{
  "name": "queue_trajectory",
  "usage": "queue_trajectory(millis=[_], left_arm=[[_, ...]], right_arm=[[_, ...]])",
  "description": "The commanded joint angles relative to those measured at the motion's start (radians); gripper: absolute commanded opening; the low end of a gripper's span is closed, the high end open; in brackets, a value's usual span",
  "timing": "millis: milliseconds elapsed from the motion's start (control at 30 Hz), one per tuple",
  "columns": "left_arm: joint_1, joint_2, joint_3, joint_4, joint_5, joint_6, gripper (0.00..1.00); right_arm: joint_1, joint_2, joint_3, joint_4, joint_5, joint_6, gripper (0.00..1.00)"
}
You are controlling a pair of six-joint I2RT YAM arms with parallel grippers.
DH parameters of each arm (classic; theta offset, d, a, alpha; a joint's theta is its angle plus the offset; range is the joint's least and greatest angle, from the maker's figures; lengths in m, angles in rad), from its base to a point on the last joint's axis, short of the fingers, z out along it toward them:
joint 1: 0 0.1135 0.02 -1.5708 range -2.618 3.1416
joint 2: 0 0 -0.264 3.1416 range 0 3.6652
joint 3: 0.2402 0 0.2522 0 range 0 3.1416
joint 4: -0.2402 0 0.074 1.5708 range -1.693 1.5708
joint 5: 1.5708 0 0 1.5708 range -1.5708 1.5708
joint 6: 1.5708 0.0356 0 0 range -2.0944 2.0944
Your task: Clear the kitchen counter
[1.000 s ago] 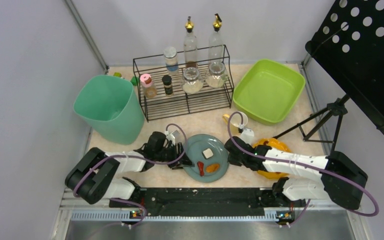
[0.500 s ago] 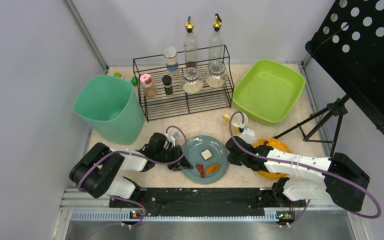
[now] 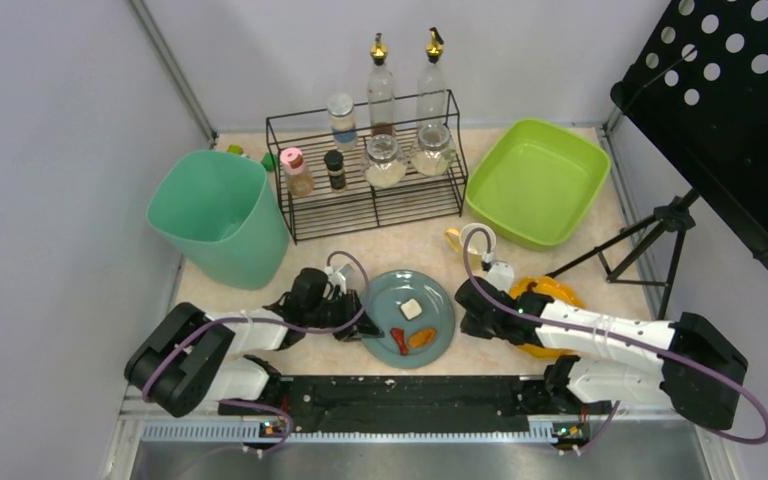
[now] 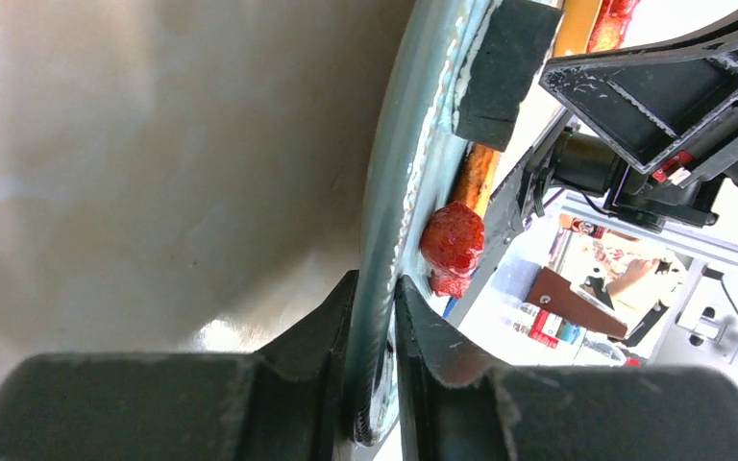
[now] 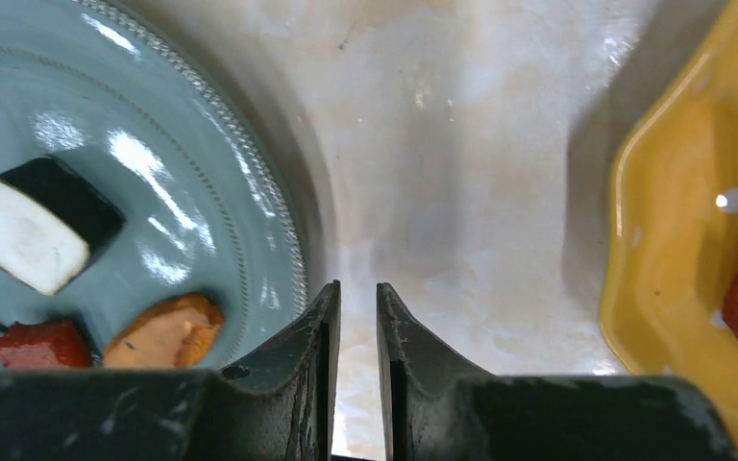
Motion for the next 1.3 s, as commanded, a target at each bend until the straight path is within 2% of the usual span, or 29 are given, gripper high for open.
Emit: queue_trajectory(millis=[0,133,367,467,767,1033,1267], left_arm=[[0.034,-0.07,-0.022,-0.036,-0.037,0.015,0.0],[0.064,-0.103,-0.025,-0.02,0.014,-0.003,0.0],[0.1,-0.105,-0.053,0.142,0.119,-0.116,0.0],[0.102,-0.132,-0.046,0.147,0.139,-0.14,0.0],[0.107,-0.322,0.04,-0.021,0.153,-0.156,0.0],[0.126,-0.434,0.097,-0.078,0.155,-0.228,0.0],[0.181,-0.487,0.292,-0.324,0.117,-0.18,0.0]], right_arm=[[0.012,-0.058,0.037,-0.081,0.011,-0.003,0.2],[0.011,-0.094,0.04,-0.113,0.021,0.005,0.21],[0.011,-0.116,0.041,-0.138,0.019,0.009,0.21],[0.011,-0.119,0.04,-0.139,0.016,0.01,0.21],[0.014,-0.122,0.048,-0.14,0.016,0.003,0.21],[0.013,-0.139,0.05,-0.139,0.014,-0.007,0.21],[0.013,-0.137,0.064,-0.133,0.014,-0.029,0.21]])
